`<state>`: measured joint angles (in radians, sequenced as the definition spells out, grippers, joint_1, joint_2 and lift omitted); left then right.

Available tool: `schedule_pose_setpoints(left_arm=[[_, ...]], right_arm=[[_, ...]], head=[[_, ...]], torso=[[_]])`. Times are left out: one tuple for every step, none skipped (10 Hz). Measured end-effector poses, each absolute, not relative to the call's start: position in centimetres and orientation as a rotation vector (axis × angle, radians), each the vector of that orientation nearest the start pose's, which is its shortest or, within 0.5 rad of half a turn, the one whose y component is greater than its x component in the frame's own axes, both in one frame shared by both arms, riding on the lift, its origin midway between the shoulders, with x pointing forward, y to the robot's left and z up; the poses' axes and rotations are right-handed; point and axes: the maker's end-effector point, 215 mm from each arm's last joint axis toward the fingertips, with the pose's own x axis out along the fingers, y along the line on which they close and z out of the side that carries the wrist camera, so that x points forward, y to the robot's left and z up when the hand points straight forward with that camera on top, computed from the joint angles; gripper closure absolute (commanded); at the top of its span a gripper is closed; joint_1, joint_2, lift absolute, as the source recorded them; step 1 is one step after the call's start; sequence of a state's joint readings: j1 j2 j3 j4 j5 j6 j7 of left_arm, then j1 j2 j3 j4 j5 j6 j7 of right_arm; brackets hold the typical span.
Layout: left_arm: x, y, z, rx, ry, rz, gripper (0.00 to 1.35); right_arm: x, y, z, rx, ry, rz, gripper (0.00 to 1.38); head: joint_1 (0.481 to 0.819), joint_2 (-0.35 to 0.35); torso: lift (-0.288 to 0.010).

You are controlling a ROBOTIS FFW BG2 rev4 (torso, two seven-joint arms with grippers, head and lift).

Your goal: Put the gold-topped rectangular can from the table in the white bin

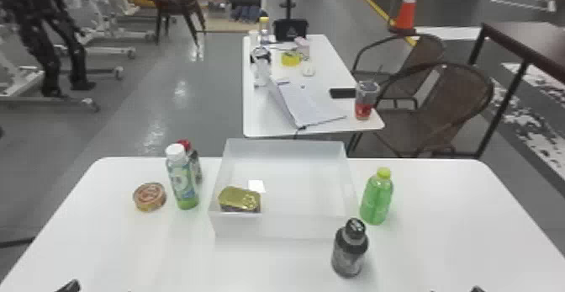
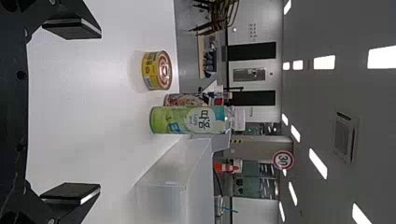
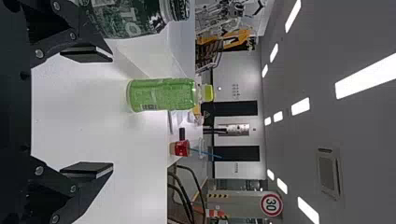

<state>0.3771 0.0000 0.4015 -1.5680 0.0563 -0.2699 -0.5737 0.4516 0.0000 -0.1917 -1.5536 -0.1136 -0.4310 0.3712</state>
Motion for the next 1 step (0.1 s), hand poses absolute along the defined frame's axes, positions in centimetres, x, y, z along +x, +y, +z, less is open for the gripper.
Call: schedule_pose_setpoints(left_arm=[[41.81, 33.78, -45.00, 0.038, 0.115, -0.178, 0.14]], right_arm=[[40.67, -27.15, -44.34, 0.026, 0.023, 0.147, 0.43]], head=[[0.549, 0.000]], torso=[[-0.100]])
